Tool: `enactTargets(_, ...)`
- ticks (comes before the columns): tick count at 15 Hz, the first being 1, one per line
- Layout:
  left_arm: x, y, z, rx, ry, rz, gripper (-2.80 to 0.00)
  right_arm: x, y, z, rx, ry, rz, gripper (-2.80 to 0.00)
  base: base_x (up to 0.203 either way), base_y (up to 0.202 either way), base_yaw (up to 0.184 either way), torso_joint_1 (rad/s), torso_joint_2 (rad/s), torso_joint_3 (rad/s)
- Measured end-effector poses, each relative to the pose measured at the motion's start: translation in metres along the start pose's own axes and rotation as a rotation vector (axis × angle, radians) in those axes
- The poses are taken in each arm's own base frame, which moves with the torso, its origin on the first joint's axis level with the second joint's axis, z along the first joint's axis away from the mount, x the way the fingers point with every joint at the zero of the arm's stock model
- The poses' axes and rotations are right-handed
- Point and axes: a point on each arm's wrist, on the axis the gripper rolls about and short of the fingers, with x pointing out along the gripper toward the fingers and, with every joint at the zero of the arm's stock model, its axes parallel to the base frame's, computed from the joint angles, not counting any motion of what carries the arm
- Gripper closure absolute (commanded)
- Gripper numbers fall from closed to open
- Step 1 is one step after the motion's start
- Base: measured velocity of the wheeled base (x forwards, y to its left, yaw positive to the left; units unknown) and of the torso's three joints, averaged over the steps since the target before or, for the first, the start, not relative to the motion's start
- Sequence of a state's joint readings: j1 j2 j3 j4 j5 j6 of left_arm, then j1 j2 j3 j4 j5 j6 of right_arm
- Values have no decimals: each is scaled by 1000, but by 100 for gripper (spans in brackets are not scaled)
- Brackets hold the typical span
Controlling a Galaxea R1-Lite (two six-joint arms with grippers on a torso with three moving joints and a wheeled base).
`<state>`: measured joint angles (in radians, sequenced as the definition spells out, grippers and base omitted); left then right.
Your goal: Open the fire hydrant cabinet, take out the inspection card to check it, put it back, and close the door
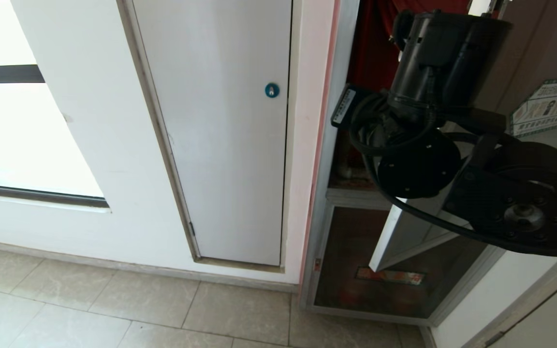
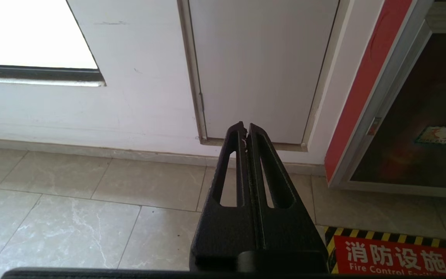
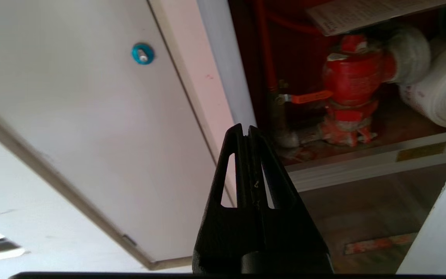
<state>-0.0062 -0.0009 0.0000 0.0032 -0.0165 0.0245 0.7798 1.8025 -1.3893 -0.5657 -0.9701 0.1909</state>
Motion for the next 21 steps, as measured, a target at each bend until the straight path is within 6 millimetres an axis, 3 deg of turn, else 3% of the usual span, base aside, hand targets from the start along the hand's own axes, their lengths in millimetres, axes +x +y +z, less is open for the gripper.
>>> enactTargets(4,0,0,0,0,0,0,0,14,7,-6,-56,-21,-89,0,0,0,0,0,0,0)
enactTargets(10,0,0,0,-1,0,0,0,33,2,-7,-91,-37,-157,0,0,0,0,0,0,0)
enactTargets(21,0,0,0,0,0,0,0,36,-5,-4,-143,-46,-243,0,0,0,0,0,0,0)
